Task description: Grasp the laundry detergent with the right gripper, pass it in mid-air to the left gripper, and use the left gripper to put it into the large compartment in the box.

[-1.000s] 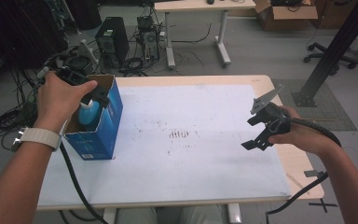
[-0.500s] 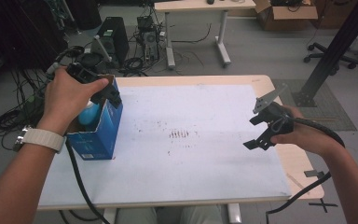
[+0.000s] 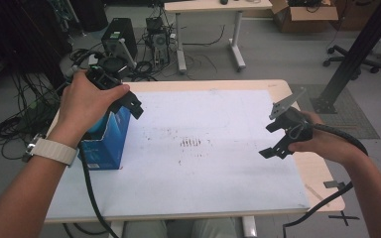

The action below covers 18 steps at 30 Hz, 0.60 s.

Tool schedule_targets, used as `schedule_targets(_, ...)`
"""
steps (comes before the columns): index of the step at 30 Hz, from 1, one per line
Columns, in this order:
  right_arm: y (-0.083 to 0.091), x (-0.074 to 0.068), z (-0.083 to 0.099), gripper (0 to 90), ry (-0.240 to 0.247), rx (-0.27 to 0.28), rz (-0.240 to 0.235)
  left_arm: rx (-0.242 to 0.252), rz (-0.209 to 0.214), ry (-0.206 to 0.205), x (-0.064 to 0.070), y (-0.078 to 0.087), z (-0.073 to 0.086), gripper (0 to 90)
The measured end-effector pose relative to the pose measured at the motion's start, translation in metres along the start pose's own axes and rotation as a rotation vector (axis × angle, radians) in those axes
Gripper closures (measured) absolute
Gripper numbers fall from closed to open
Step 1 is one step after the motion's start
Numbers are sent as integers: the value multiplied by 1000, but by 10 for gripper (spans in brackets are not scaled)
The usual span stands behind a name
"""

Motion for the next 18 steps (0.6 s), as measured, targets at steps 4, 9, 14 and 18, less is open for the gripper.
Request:
schedule_targets(4,0,0,-1,59,-4,-1,-3,-7,19,-31,6,-3,-4,54)
schedule_targets(9,0,1,-3,58,-7,-3,-3,-10,34,-58,13,-6,-9,50)
schedule_targets(14,-2,3,-3,58,-12,-7,-3,-16,40,-85,19,-11,-15,48)
schedule_targets(18,-3,5,-4,56,-16,-7,-4,-31,53,-112,26,-16,-20,48)
Point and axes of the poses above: each handheld gripper's, and its own axes: y roughly backward along the jaws, z roughly out of its underside, x roughly to its right, the point moved 2 cm from there along -y, roughly forward along the jaws, and after that the axes turned 10 degrees about -y, right-handed, at the moved point
